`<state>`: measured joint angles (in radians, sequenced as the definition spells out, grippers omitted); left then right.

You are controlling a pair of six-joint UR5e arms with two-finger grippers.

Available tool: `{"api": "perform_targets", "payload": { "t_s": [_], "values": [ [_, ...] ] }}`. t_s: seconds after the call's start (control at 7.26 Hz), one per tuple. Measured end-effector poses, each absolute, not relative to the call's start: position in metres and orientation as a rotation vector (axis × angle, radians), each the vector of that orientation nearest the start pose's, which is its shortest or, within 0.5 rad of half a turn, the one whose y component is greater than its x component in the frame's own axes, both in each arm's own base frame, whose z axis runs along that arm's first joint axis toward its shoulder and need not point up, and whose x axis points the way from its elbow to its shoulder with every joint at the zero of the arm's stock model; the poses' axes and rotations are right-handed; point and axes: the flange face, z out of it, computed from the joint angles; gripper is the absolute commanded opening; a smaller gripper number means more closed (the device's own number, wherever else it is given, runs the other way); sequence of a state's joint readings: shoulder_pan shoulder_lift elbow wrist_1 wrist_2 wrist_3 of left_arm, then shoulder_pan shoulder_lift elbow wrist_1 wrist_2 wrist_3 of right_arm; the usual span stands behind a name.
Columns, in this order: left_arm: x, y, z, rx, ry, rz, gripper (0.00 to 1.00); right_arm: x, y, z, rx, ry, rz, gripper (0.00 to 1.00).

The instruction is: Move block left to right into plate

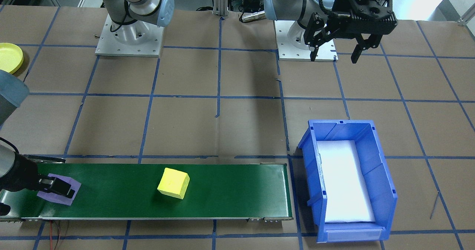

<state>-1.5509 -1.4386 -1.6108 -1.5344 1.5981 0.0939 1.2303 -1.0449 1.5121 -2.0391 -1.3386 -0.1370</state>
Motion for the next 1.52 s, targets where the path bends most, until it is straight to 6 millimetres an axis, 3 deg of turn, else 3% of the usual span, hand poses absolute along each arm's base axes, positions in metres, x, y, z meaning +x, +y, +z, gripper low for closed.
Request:
{"api": "perform_targets", "payload": {
  "t_s": [0.28, 0.41, 0.55, 0.83, 1.1, 1.24, 1.38, 1.52],
  "values": [
    [-0.119, -0.449, 0.530, 0.113, 3.097, -0.185, 1.00, -0.086, -0.673, 0.270, 0.293, 2.994, -0.074, 0.35],
    [-0.119, -0.450, 0.527, 0.111, 3.099, -0.182, 1.00, -0.112, -0.666, 0.284, 0.307, 3.049, -0.083, 0.35],
    [-0.119, -0.451, 0.525, 0.119, 3.098, -0.177, 1.00, -0.161, -0.654, 0.292, 0.311, 3.078, -0.075, 0.35],
    [-0.121, -0.451, 0.524, 0.127, 3.102, -0.177, 1.00, -0.282, -0.607, 0.292, 0.151, 3.109, -0.050, 0.32],
    [-0.120, -0.451, 0.524, 0.132, 3.103, -0.177, 1.00, -0.405, -0.529, 0.278, 0.014, 3.102, -0.027, 0.33],
    [-0.120, -0.451, 0.524, 0.136, 3.102, -0.175, 1.00, -0.441, -0.496, 0.261, -0.008, 3.088, -0.009, 0.37],
    [-0.120, -0.451, 0.524, 0.137, 3.103, -0.174, 1.00, -0.463, -0.473, 0.238, 0.002, 3.075, 0.004, 0.54],
    [-0.120, -0.452, 0.524, 0.138, 3.103, -0.175, 1.00, -0.472, -0.461, 0.221, 0.015, 3.071, 0.005, 0.99]
  ]
}}
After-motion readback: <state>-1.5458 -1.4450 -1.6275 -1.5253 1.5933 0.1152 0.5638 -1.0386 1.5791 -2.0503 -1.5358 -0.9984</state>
